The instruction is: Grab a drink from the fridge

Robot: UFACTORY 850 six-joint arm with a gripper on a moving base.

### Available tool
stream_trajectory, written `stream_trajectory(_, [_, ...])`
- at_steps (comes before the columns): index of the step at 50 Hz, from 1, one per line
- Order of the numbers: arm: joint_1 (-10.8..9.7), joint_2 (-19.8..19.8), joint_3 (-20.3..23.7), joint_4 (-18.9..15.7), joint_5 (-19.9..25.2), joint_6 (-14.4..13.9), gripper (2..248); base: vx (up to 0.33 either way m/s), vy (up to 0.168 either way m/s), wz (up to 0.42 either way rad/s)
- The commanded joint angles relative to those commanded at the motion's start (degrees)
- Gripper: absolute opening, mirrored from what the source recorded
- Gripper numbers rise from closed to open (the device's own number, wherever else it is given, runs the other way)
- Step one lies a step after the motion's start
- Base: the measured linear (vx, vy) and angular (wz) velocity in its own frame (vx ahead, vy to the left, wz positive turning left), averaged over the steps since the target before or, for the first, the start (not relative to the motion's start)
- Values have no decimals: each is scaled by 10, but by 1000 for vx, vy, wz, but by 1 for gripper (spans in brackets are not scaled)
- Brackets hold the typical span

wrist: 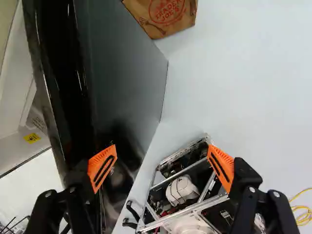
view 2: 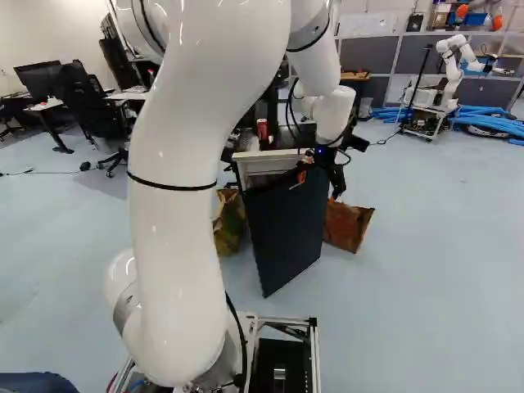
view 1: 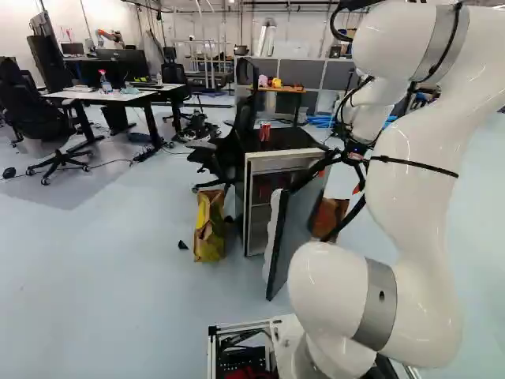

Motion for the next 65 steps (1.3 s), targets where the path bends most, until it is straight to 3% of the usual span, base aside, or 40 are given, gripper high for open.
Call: stream_trajectory(65, [76,34,49,0,0,0,247,0,0,0])
